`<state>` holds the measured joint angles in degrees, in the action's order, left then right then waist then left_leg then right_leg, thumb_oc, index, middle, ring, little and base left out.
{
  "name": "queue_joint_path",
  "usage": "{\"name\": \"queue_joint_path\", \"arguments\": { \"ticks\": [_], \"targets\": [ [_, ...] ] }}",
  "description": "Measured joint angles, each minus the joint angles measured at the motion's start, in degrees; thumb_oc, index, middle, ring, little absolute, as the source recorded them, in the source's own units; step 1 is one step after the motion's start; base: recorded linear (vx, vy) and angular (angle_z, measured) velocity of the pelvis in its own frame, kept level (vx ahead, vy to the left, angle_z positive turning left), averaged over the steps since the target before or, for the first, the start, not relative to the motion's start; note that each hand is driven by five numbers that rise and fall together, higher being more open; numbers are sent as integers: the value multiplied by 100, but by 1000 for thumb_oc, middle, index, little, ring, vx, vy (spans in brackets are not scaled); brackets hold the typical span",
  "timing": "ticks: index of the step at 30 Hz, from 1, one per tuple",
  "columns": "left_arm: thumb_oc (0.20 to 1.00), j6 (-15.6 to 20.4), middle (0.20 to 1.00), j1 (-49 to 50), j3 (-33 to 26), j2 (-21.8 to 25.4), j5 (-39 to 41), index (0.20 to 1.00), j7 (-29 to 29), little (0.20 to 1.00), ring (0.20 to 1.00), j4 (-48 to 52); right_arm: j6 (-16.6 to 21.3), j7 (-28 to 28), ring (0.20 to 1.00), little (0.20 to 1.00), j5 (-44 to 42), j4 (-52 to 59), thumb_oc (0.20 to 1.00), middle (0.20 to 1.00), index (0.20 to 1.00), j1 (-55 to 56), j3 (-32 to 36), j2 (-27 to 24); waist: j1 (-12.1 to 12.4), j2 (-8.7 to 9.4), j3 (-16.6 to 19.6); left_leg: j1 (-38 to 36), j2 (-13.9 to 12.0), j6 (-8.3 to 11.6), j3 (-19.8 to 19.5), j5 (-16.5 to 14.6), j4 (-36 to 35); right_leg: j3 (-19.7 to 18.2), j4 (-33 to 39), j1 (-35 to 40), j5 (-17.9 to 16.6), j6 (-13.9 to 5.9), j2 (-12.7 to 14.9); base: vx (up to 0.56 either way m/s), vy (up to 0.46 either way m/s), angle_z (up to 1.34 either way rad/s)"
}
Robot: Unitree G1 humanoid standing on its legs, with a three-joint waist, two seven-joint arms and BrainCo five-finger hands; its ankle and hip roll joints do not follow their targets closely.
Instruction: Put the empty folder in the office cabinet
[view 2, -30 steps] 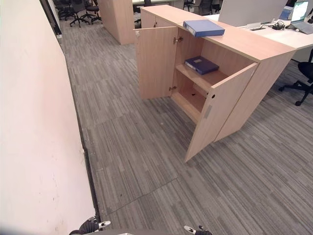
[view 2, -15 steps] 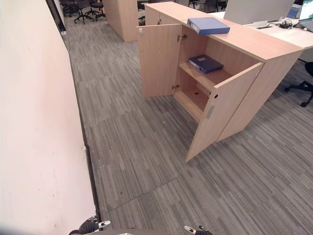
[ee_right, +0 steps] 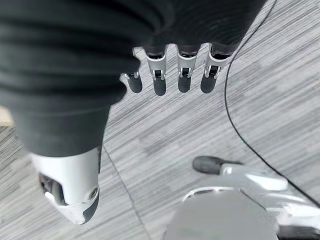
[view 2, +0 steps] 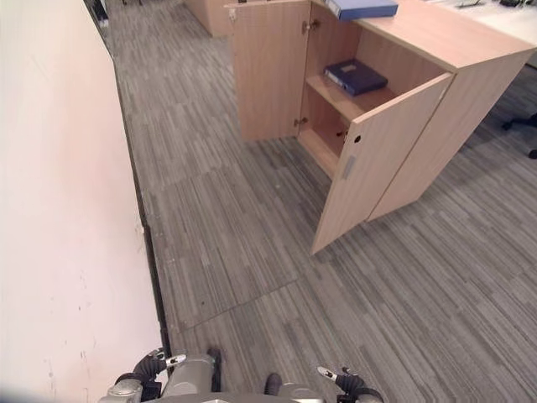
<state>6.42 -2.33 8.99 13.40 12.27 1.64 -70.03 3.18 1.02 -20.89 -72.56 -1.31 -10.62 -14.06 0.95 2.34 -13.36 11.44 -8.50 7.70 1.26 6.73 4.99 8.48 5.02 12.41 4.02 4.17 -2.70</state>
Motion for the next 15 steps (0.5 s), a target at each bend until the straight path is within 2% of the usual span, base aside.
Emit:
{"name": "queue_joint_path", "arguments": {
  "ticks": [3, 4, 5, 7, 9, 10, 11, 12, 13, 14, 15],
  "targets": [
    [1000, -1, 1000, -49, -9, -5, 91, 1000, 1, 1000, 1000, 30, 3, 0, 1000, 1000, -15, 2, 1000, 1000, 1000, -132, -38, 15, 61, -72, -79, 23, -289, 148, -329, 315, -854, -203, -2, 193, 147, -36, -141, 187, 95, -41],
    [1000, 2, 1000, -59, -10, 8, 98, 1000, 3, 1000, 1000, 30, 7, 0, 1000, 1000, -45, 4, 1000, 1000, 1000, -134, -38, 21, 80, -47, -93, 68, -323, 156, -320, 331, -858, -228, -1, 290, 146, 42, -124, 240, 150, -30],
    [1000, 18, 1000, -83, -14, 28, 107, 1000, 2, 1000, 1000, 33, 4, -1, 1000, 1000, -45, 2, 1000, 1000, 1000, -117, -38, 23, 103, -14, -107, 165, -331, 165, -312, 366, -724, -253, -2, 423, 241, 21, -87, 242, 178, -29],
    [1000, 51, 1000, -93, -22, 45, 144, 1000, 18, 1000, 1000, 34, 22, -9, 1000, 1000, -47, 2, 1000, 1000, 1000, -47, -27, -5, 136, 22, -87, 215, -465, 132, -75, 354, -699, -387, -41, 648, 490, -93, 22, 308, 280, -35],
    [1000, 44, 1000, -84, -71, 76, 202, 1000, 12, 1000, 1000, 19, 34, -2, 1000, 1000, -48, -6, 1000, 1000, 1000, -4, 74, 16, 180, 121, -20, 182, -471, 109, 276, 343, -497, -500, -5, 901, 699, -362, 267, 235, 260, -32],
    [1000, 23, 1000, 13, -123, 50, 204, 1000, 23, 1000, 1000, -21, 34, -1, 1000, 1000, -51, -15, 1000, 1000, 1000, 125, 35, -15, 77, 34, 185, 109, -439, -196, 467, 662, -397, -523, -42, 1077, 882, -603, 317, 227, 302, 3],
    [1000, 4, 1000, -71, -90, 166, 200, 1000, 20, 1000, 1000, -7, 22, 2, 1000, 1000, -53, -8, 1000, 1000, 1000, 182, 136, 153, 14, 297, 157, 64, -230, -223, 544, 764, -328, -433, -221, 1101, 928, -683, 547, 296, 385, 31],
    [1000, 7, 1000, -147, -83, 340, 199, 1000, 26, 1000, 1000, 31, 24, 17, 1000, 1000, -55, -6, 1000, 1000, 1000, 133, 198, 316, 20, 457, 212, 70, -104, -438, 625, 728, -332, -416, -588, 905, 831, -809, 705, 239, 297, 32],
    [1000, 1, 1000, -241, -70, 384, 200, 1000, 26, 1000, 1000, 32, 25, 14, 1000, 1000, -56, -22, 1000, 1000, 1000, 155, 230, 428, 70, 528, 250, 57, -33, -573, 669, 629, -315, -443, -800, 781, 672, -980, 754, 230, 302, 32],
    [1000, 1, 1000, -393, -48, 448, 190, 1000, 15, 1000, 1000, 23, 22, 20, 1000, 1000, -58, -37, 1000, 1000, 1000, 90, 225, 525, 113, 601, 300, 6, 115, -681, 784, 451, -245, -436, -1004, 743, 324, -1126, 909, 216, 314, 25],
    [1000, 1, 1000, -407, -1, 427, 191, 1000, 18, 1000, 1000, 30, 28, 23, 1000, 1000, -59, -70, 1000, 1000, 1000, 70, 220, 537, 126, 545, 311, -57, 151, -656, 763, 335, -245, -445, -1159, 708, 283, -1179, 940, 180, 304, 18]
  ]
}}
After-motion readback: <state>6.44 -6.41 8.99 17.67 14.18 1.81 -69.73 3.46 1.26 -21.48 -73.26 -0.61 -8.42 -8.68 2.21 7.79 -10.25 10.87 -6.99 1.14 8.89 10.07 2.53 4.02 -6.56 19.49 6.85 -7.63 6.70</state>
